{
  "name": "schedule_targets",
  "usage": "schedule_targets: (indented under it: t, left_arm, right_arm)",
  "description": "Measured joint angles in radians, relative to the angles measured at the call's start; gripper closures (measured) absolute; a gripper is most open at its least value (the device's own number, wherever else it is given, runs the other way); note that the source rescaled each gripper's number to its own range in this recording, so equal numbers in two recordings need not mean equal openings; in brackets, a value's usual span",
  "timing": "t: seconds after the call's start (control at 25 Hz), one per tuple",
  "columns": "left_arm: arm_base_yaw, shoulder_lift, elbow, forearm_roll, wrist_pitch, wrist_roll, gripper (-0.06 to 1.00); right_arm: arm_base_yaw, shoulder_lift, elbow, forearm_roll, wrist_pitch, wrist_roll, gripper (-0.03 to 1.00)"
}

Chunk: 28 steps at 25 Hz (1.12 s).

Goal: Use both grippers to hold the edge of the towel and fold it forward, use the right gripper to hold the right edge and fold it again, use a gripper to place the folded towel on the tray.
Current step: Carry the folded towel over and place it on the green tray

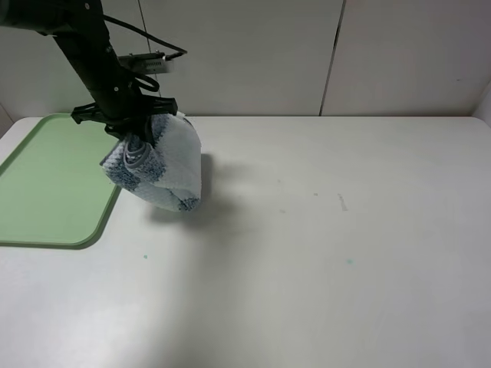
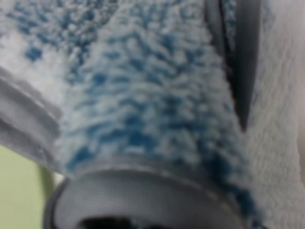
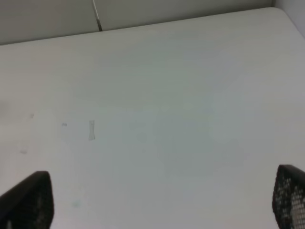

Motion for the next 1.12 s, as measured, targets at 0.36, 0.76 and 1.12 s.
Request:
schedule_targets:
  t: [0.36, 0.76, 1.12]
  left_arm:
    - [0.15, 0.0, 0.0, -0.001, -0.029, 0.099, 0.75]
    - [0.32, 0.0, 0.0, -0.004, -0.056, 0.202, 0.75]
    - [0.417, 0.02, 0.0, -0.003, -0.111, 0.26, 0.75]
  right_arm:
    - [0.0, 0.0, 0.0, 0.0, 0.0, 0.0, -0.03]
    - [0.0, 0.0, 0.0, 0.0, 0.0, 0.0, -0.03]
    - [0.0, 0.0, 0.0, 0.0, 0.0, 0.0, -0.03]
